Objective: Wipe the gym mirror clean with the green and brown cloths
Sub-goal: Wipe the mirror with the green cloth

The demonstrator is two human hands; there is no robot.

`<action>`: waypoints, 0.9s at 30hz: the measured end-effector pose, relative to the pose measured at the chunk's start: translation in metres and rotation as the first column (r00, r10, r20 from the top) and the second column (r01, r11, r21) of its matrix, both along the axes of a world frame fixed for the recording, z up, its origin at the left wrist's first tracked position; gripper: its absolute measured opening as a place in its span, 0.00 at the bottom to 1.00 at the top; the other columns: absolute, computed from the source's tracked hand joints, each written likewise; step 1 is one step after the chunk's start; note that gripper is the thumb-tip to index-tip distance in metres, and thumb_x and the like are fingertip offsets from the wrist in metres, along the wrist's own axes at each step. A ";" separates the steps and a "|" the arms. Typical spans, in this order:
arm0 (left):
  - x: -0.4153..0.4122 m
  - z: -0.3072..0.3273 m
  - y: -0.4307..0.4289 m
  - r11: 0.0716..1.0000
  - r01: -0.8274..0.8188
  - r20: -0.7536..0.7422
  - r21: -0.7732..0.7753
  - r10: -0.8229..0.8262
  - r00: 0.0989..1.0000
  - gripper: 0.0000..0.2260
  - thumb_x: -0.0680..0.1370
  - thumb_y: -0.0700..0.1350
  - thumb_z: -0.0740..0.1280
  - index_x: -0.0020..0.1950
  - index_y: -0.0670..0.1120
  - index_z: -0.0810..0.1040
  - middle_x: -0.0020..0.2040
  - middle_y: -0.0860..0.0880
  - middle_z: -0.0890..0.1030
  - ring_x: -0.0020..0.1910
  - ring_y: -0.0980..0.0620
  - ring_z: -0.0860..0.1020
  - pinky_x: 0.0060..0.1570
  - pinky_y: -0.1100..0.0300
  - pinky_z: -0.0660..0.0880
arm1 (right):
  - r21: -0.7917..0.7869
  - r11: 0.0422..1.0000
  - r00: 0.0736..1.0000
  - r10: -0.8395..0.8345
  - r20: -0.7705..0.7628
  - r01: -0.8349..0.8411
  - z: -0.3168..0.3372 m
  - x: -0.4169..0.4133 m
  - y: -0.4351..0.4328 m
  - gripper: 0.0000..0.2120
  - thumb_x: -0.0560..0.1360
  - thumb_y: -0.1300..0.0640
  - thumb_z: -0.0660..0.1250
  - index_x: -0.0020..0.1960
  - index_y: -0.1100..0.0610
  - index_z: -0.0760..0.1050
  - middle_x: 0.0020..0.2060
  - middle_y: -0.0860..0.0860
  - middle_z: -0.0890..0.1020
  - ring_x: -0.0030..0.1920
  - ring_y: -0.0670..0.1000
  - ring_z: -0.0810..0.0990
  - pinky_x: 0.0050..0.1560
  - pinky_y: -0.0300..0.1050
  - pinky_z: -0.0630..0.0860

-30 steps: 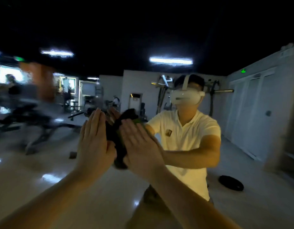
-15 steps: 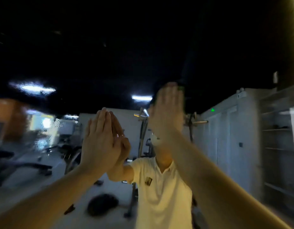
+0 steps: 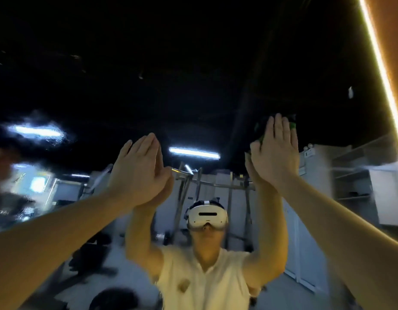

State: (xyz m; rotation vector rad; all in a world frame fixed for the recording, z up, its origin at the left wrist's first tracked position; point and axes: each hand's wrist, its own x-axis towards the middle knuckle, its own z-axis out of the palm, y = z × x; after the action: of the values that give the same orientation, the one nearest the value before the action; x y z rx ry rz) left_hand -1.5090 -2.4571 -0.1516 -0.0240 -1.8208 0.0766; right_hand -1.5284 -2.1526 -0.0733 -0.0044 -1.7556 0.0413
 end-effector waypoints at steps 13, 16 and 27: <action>0.009 -0.013 -0.009 1.000 0.001 0.069 -0.025 0.000 0.998 0.29 0.85 0.51 0.55 0.84 0.43 0.52 0.85 0.46 0.49 0.84 0.49 0.48 0.81 0.48 0.45 | 0.570 0.819 0.997 0.075 0.018 -0.072 -0.088 -0.001 -0.069 0.34 0.84 0.43 0.45 0.84 0.58 0.43 0.83 0.56 0.44 0.83 0.54 0.41 0.82 0.54 0.40; 0.001 -0.018 -0.003 1.000 0.023 0.024 0.007 -0.023 0.999 0.32 0.85 0.53 0.56 0.84 0.41 0.51 0.85 0.44 0.50 0.84 0.47 0.49 0.81 0.48 0.46 | 0.298 0.954 0.999 0.034 -0.030 -0.024 -0.067 -0.006 -0.001 0.37 0.80 0.42 0.40 0.84 0.59 0.43 0.83 0.57 0.46 0.83 0.55 0.43 0.83 0.55 0.44; 0.004 -0.028 0.005 1.000 -0.031 -0.037 0.000 0.031 0.999 0.31 0.84 0.55 0.51 0.83 0.39 0.55 0.85 0.42 0.51 0.84 0.44 0.47 0.81 0.44 0.44 | 0.514 0.837 0.982 0.152 0.114 -0.189 -0.183 -0.005 -0.094 0.33 0.85 0.44 0.44 0.83 0.60 0.41 0.83 0.60 0.43 0.83 0.59 0.38 0.81 0.59 0.39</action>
State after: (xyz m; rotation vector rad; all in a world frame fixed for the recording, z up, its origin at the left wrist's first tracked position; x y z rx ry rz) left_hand -1.5052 -2.4524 -0.1794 0.0055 -1.7847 0.0985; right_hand -1.5335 -2.2471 -0.2567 0.5584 -1.7819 -0.3142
